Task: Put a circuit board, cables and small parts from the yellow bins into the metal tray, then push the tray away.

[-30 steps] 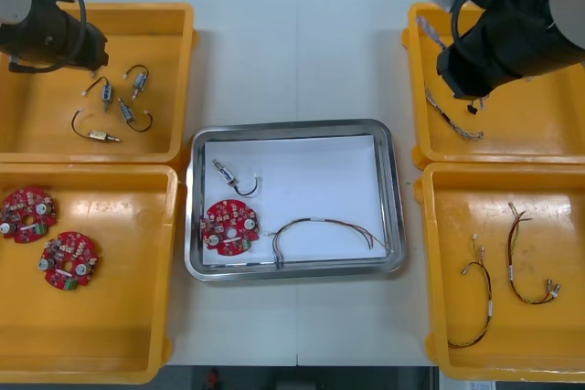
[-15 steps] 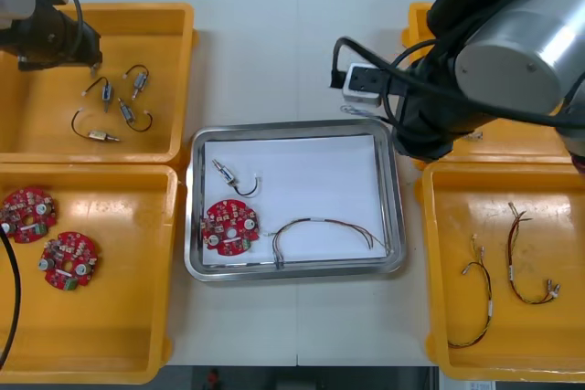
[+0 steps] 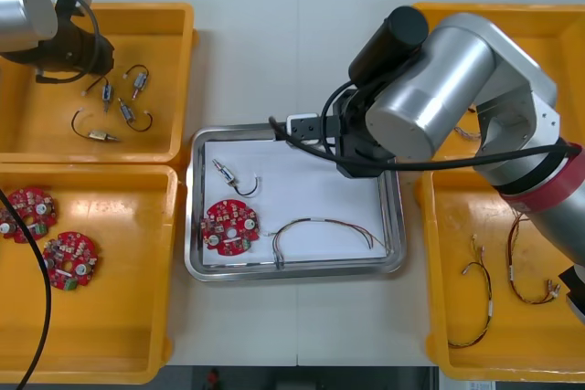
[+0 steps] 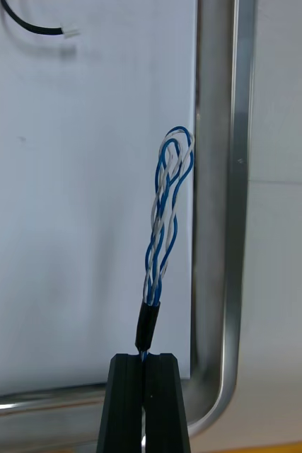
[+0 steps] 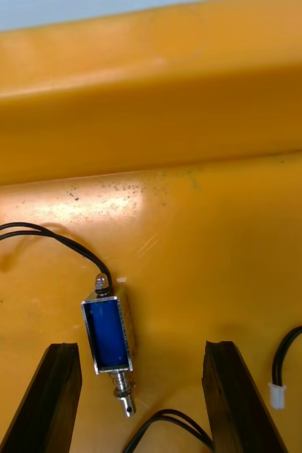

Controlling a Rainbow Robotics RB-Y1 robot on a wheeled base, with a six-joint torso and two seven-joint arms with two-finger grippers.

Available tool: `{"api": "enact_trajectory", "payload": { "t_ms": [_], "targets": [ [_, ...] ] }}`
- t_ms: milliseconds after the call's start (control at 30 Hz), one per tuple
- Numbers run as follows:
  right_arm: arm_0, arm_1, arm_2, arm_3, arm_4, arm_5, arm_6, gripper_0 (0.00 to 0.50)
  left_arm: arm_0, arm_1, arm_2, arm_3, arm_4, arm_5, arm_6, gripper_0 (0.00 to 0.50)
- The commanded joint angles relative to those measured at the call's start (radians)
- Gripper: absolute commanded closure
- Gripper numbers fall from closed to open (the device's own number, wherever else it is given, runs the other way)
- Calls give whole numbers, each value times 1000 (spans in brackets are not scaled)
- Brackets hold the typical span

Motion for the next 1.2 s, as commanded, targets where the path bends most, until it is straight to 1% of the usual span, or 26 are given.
{"api": "enact_trajectory", "payload": {
  "t_ms": [33, 133, 233, 300, 367, 567, 600, 633, 667, 700, 733, 800, 867, 933, 967, 1000, 1033, 1067, 1133, 1167, 1200],
  "targets": [
    [-13, 19, 91, 17, 29, -63, 25, 500, -53, -14, 23, 5, -15, -24, -48, 0],
    [-13, 21, 140, 38, 51, -92, 30, 500, -51, -13, 23, 11, -6, -29, -52, 0],
    [-13, 21, 177, 63, 57, -114, 30, 500, -51, -14, 23, 51, 8, -70, -68, 0],
    [-11, 21, 186, 84, 54, -124, 31, 500, -53, -14, 24, 87, 23, -112, -112, 0],
    [-13, 21, 186, 94, 51, -129, 33, 500, -53, -14, 23, 104, 40, -130, -135, 0],
    [-13, 26, 186, 124, 52, -172, 36, 500, -48, -14, 23, 107, 66, -133, -144, 0],
    [-13, 26, 186, 130, 55, -183, 35, 419, -50, -14, 24, 107, 71, -133, -144, 15],
    [-13, 26, 186, 132, 59, -186, 33, 355, -48, -14, 24, 107, 73, -133, -146, 102],
    [-13, 27, 186, 132, 68, -187, 30, 184, -48, -14, 24, 107, 73, -133, -146, 340],
    [-13, 27, 186, 132, 74, -189, 28, 72, -48, -14, 24, 107, 71, -132, -144, 500],
    [-13, 27, 185, 132, 77, -187, 27, 0, -47, -14, 24, 107, 71, -130, -144, 500],
    [-13, 29, 183, 132, 77, -187, 27, 0, -47, -13, 24, 107, 68, -129, -144, 500],
    [-14, 29, 174, 130, 69, -187, 31, 0, -47, -7, 24, 101, 66, -104, -144, 500],
    [-13, 27, 155, 124, 48, -184, 31, 0, -47, 6, 41, 60, 62, -35, -143, 500],
    [-13, 27, 155, 124, 48, -184, 31, 0, -47, 6, 41, 60, 62, -35, -143, 500],
    [-13, 27, 137, 115, 32, -167, 31, 0, -45, 10, 65, 25, 57, 28, -141, 500],
    [-14, 29, 129, 110, 28, -160, 31, 0, -45, 12, 75, 12, 56, 48, -140, 500],
    [-14, 30, 113, 97, 20, -135, 31, 0, -42, 15, 93, -17, 45, 94, -138, 500],
    [-13, 36, 82, 69, 19, -75, 27, 0, -41, 16, 125, -72, -3, 181, -132, 500],
    [-13, 36, 82, 69, 19, -75, 27, 0, -41, 16, 125, -72, -3, 181, -132, 500],
    [-14, 44, 56, 43, 19, -20, 24, 0, -41, 16, 144, -117, -38, 247, -126, 500]
  ]
}}
